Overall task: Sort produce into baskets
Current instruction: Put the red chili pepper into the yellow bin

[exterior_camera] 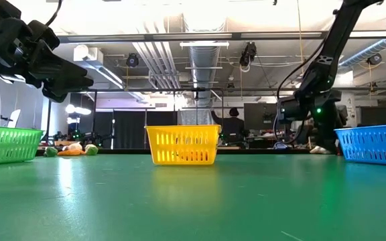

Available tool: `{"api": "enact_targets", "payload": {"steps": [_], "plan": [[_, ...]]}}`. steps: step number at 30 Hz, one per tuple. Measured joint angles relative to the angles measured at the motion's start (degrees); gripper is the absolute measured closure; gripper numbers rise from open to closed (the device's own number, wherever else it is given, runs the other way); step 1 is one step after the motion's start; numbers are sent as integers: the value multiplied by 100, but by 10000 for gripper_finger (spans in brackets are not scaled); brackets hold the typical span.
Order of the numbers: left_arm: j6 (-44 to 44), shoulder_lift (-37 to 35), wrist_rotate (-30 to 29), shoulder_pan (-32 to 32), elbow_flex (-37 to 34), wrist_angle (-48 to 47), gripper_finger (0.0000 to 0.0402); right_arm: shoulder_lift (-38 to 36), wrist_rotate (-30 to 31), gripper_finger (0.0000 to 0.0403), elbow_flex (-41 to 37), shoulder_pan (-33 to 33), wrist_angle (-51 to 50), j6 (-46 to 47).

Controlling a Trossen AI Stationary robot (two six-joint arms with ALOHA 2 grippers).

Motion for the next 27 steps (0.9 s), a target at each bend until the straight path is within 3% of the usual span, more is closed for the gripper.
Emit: {"api": "enact_targets", "payload": {"steps": [3, 9, 13, 16, 23, 27], "plan": [[0, 0, 2, 2, -1, 0, 243, -227, -282, 383, -10, 51, -176, -330], [-2, 0, 1, 0, 0, 0, 243, -1165, -1240, 385, 122, 333, -511, -1059], [0, 2, 0, 0, 0, 0, 243, -1936, -1279, 386, 456, 716, -962, -1291], [0, 4, 0, 0, -1, 0, 243, -2452, -1665, 387, 698, 1064, -996, -1764], [-1, 5, 2, 2, 0, 0, 243, -2991, -3057, 387, 1559, 2397, -632, -3682], [0, 4, 0, 1, 0, 0, 243, -2680, -3107, 387, 2232, 3535, -590, -4516]]}}
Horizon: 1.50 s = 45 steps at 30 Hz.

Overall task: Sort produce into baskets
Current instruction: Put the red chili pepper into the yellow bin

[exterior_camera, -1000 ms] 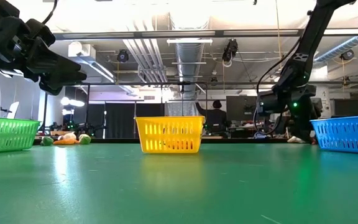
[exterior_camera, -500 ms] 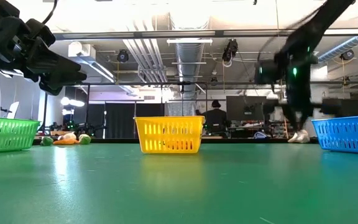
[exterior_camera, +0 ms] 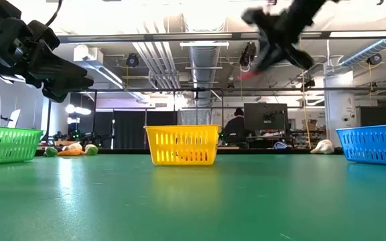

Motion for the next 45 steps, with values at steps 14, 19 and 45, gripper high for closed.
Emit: {"api": "enact_targets", "payload": {"steps": [14, 19, 45], "plan": [[-2, 0, 0, 0, 0, 0, 243, 3415, 39, 387, 2332, 1405, -117, -2524], [-1, 0, 1, -1, -1, 0, 243, 4309, 45, 376, 3160, 1115, -882, -2469], [175, 7, -933, 5, 0, -1, 243, 4982, 70, 230, 5291, 1320, -3182, -2498]]}}
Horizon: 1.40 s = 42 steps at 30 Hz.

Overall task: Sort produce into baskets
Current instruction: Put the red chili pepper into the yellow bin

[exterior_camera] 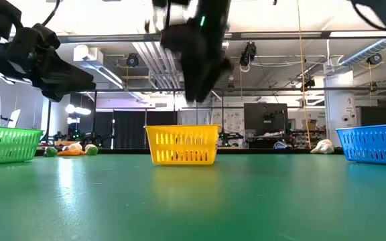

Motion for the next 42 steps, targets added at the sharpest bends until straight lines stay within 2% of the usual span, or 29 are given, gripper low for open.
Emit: {"api": "enact_targets", "payload": {"steps": [5, 7, 11, 13, 16, 20, 22, 27, 32, 34, 37, 40, 42], "plan": [[-165, 9, -44, 0, -2, 14, 243, -574, 398, 216, -53, 730, -68, -130], [-977, 10, 58, -6, 0, 80, 243, -787, 648, 217, -130, 1078, -103, -31], [-3265, 11, 123, -2, 0, 367, 243, -1107, 1440, 225, -467, 1779, -226, 846], [-3722, 38, -104, -2, 0, 471, 243, -1200, 1783, 228, -679, 2075, -325, 1370], [-3789, 147, -116, -10, -3, 904, 243, -1281, 2069, 231, -996, 2374, -479, 2071], [-3755, 487, 335, -100, 0, 2612, 243, -1292, 2396, 229, -1309, 2500, -672, 2548], [-3755, 721, 354, -182, 0, 3102, 243, -1292, 2551, 226, -1399, 2483, -697, 2556], [-4250, 1388, 351, -549, 244, 3199, 243, -1372, 2904, 218, -1416, 2424, -807, 2457], [-4277, 2407, 286, -1368, 1022, 3218, 243, -1655, 3476, 215, -1415, 2491, -887, 2244], [-4241, 2882, 241, -1715, 1388, 3162, 243, -1761, 3616, 216, -1415, 2498, -892, 2068], [-4351, 3549, 313, -2238, 1990, 2639, 243, -1952, 3494, 215, -1415, 2493, -946, 1606], [-4958, 4114, 612, -2756, 2722, 1310, 243, -2162, 3197, 216, -1415, 2514, -1024, 1283], [-5610, 4477, 859, -3108, 3267, 55, 243, -2302, 2832, 218, -1415, 2526, -1163, 1471]]}}
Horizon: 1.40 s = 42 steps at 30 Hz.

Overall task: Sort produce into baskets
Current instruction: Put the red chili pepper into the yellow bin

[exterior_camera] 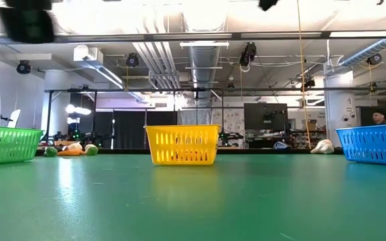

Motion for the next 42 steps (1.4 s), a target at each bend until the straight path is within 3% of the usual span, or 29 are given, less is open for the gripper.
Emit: {"api": "enact_targets", "payload": {"steps": [7, 11, 19, 29, 42], "plan": [[-1818, 1459, 937, -1019, 1865, -4060, 243, -176, -337, 222, -4, 217, -48, 515], [-2015, 2251, 1430, -1401, 2590, -5420, 243, -169, -312, 220, -7, 451, -30, 527], [-2493, 3521, 2600, -1478, 2814, -5189, 243, -111, -293, 228, -13, 645, -27, 584], [-3621, 4737, 2644, -1432, 3358, -5098, 243, -150, -340, 241, -13, 514, -101, 135], [-4632, 4638, 2736, -1337, 2726, -5119, 243, -161, -527, 248, -13, 86, -68, -416]]}}
